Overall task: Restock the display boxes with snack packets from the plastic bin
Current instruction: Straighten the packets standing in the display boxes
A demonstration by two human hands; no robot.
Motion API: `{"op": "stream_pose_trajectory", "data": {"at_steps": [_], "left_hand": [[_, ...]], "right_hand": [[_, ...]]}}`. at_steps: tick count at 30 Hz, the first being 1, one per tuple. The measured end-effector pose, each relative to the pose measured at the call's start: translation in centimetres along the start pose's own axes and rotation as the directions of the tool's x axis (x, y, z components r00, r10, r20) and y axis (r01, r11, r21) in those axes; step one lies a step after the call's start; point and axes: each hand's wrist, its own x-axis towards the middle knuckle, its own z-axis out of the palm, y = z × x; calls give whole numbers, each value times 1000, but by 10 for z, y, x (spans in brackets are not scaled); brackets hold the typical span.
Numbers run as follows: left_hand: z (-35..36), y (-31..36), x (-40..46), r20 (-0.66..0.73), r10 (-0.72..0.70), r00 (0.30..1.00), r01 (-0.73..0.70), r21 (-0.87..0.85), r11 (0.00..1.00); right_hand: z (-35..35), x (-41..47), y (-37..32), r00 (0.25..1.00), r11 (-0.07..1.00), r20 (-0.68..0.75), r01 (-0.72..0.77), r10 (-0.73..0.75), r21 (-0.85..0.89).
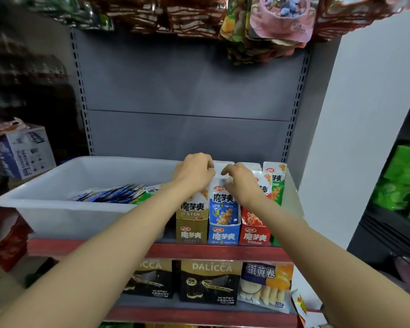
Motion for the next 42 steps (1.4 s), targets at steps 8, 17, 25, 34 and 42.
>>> {"op": "stream_pose_trajectory", "data": {"at_steps": [8,17,25,34,42], "left_hand": [[-47,-44,-47,-175,-125,977,80,-243,967],[-81,-190,-30,-69,-429,900,413,-172,894],[-106,-280,-5,256,-584,770,589,67,805],[-110,-296,-6,541,-645,540,634,243,734],[-119,-273,-16,507,-577,640,716,-122,687]], "right_hand": [[-19,-16,-89,980,954,-128,178,-151,242],[88,55,-187,933,946,288,129,-217,298],[155,121,-219,779,975,604,43,-169,217],[171,124,-255,620,949,785,-257,17,183],[170,121,-266,664,692,673,-652,324,310]]}}
